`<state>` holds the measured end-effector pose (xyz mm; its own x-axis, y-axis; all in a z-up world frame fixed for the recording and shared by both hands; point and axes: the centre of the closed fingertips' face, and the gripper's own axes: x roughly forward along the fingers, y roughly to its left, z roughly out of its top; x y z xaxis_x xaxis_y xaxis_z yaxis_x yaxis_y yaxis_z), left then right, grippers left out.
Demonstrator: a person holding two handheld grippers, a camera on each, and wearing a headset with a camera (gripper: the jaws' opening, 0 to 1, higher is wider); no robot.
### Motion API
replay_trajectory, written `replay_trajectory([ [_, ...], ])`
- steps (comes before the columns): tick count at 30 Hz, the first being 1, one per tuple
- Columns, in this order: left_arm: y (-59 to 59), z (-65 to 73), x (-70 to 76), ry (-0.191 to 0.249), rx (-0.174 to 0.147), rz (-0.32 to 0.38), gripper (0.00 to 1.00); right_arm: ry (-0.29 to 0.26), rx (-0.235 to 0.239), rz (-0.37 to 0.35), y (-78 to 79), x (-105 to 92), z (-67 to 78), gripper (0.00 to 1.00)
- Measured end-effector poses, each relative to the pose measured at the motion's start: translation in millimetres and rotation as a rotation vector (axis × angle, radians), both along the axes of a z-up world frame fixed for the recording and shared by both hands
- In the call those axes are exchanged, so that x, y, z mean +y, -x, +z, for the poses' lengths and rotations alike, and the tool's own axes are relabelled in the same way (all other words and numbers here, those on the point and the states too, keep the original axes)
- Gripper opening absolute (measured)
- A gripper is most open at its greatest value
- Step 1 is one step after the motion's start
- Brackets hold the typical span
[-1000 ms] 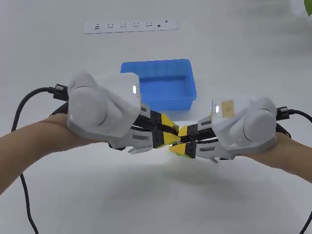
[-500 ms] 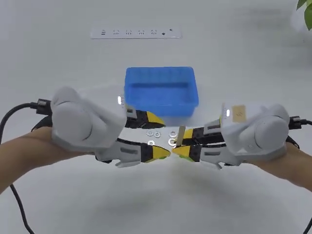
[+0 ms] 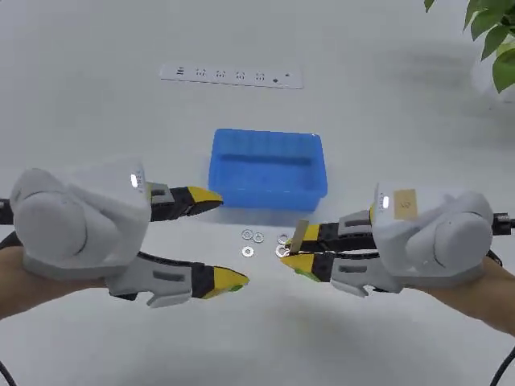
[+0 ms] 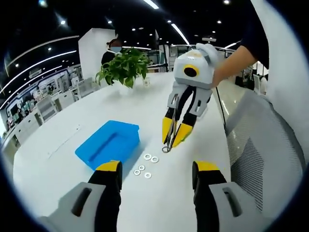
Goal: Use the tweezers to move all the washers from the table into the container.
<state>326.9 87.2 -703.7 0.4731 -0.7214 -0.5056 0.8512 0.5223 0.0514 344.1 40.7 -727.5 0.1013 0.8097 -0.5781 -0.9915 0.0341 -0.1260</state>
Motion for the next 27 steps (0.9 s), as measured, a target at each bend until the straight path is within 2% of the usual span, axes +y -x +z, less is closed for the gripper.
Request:
replay_trajectory([
  [2,5.9,-1.0,4.0,0.003,-0.002,0.009,0.77,-0.009,-0.008,-0.002,-4.0,2.8,8.5,0.09],
  [5,12.9,-3.4,10.2,0.018,0.007,0.033,0.83,-0.022,-0.029,-0.006,-11.2,6.6,20.9,0.09],
  [9,15.6,-2.5,13.5,0.087,0.018,0.079,0.98,-0.040,-0.045,-0.012,-21.5,11.4,32.9,0.09],
  [11,13.8,0.3,13.9,0.121,0.011,0.108,0.99,-0.041,-0.053,-0.011,-25.5,12.9,37.2,0.09],
  [13,12.4,4.0,13.9,0.149,-0.003,0.121,0.99,-0.043,-0.060,-0.010,-30.1,14.0,41.2,0.09],
  [17,9.2,15.2,12.9,0.198,-0.051,0.132,1.00,-0.052,-0.072,-0.019,-42.2,15.7,48.5,0.09],
  [18,8.0,17.8,13.5,0.205,-0.071,0.132,1.00,-0.060,-0.073,-0.026,-47.3,16.4,51.6,0.09],
  [19,6.3,22.2,14.0,0.209,-0.110,0.125,1.00,-0.069,-0.071,-0.033,-51.3,17.7,55.0,0.09],
  [21,5.6,24.9,15.6,0.219,-0.129,0.120,1.00,-0.079,-0.074,-0.039,-57.6,19.1,58.5,0.09],
  [23,3.4,26.5,16.8,0.238,-0.141,0.120,1.00,-0.085,-0.071,-0.045,-65.1,21.2,60.4,0.09],
  [25,0.3,21.7,18.5,0.235,-0.138,0.130,1.00,-0.082,-0.075,-0.046,-71.5,23.2,59.8,0.09],
  [26,-0.6,19.8,19.2,0.230,-0.146,0.132,1.00,-0.078,-0.078,-0.045,-76.3,24.7,58.8,0.09],
  [27,-2.7,16.7,21.2,0.218,-0.169,0.137,1.00,-0.077,-0.082,-0.045,-79.6,25.8,58.1,0.09],
])
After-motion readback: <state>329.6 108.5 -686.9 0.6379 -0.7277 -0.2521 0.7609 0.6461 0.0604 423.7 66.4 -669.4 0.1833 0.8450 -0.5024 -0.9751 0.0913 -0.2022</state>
